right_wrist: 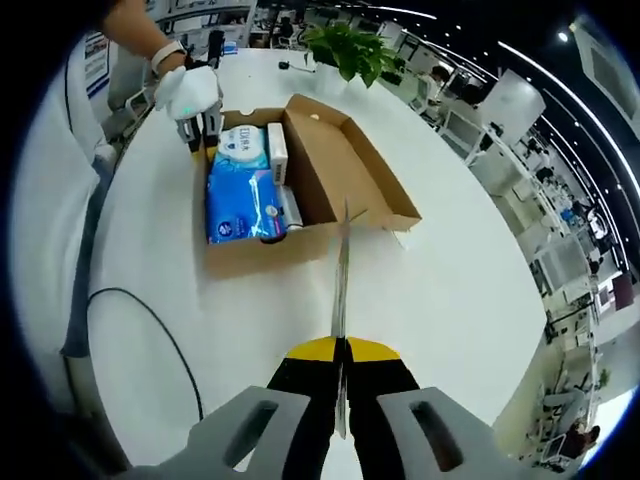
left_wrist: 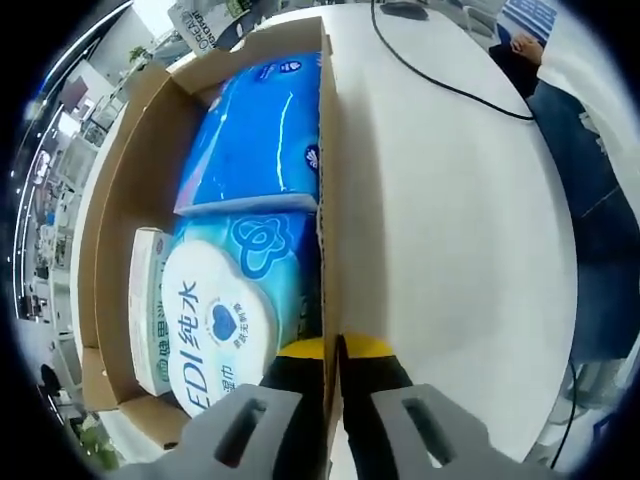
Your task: Operate the shoe box by opening the lid, removing the specified soft item, and placing it in the target area until the item is outside and the box remains undamaged.
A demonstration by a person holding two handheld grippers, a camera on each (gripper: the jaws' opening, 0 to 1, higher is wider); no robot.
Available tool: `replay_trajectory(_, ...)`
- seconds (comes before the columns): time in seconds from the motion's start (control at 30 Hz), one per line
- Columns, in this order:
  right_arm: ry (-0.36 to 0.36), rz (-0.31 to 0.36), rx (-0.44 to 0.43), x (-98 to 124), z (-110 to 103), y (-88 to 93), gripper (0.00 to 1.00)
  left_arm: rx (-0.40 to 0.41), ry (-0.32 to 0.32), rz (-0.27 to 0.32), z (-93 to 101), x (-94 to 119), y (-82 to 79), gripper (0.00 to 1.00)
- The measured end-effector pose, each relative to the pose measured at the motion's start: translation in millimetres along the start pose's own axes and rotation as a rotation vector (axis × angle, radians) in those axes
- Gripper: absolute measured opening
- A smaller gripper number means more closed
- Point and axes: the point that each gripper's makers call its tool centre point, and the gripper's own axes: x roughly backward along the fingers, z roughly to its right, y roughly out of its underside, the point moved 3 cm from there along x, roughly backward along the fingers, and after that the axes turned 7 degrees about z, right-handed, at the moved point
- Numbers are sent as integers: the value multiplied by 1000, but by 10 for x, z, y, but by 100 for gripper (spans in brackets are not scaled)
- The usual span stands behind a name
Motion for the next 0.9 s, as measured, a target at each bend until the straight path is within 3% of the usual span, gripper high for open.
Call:
replay_trajectory(0.47, -3, -16, -42, -160, -113, 260, 0, 1, 9, -8, -10, -6, -15, 1)
replay_trajectory(0.9, -26, -33, -61, -238, -295, 394, 0, -8, 8, -18, -6, -8, -14, 1)
